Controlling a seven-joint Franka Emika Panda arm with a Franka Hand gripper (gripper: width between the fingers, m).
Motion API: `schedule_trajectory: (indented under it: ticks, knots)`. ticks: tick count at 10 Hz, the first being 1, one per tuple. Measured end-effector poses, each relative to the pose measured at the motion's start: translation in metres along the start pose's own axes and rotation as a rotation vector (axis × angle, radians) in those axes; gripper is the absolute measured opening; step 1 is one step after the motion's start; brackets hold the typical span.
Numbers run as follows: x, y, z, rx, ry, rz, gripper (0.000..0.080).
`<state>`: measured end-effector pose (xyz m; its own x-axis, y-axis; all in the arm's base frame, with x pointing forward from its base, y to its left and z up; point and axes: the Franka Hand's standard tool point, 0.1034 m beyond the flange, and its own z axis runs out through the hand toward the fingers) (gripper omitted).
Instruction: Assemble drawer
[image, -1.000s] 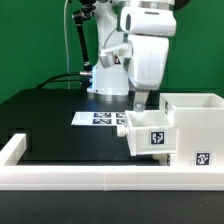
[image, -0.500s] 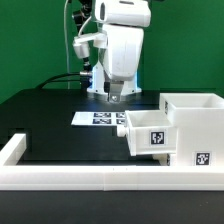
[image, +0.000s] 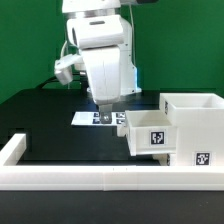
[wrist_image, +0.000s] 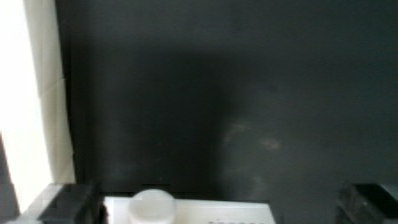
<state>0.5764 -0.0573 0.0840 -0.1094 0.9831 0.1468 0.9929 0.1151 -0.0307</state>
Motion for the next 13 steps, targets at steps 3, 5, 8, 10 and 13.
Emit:
schedule_trajectory:
  ticks: [3,5,8,10,13]
  knots:
    - [0.016,0.021,0.008,0.008,0.018,-0.019,0.0649]
    - [0.026,0.026,0.017,0.007,0.031,-0.035,0.0648]
    - [0.028,0.026,0.02,0.01,0.035,-0.036,0.0648]
    - [0.03,0.025,0.021,0.013,0.039,-0.022,0.0648]
    - [0.043,0.02,0.029,0.032,0.051,0.086,0.0648]
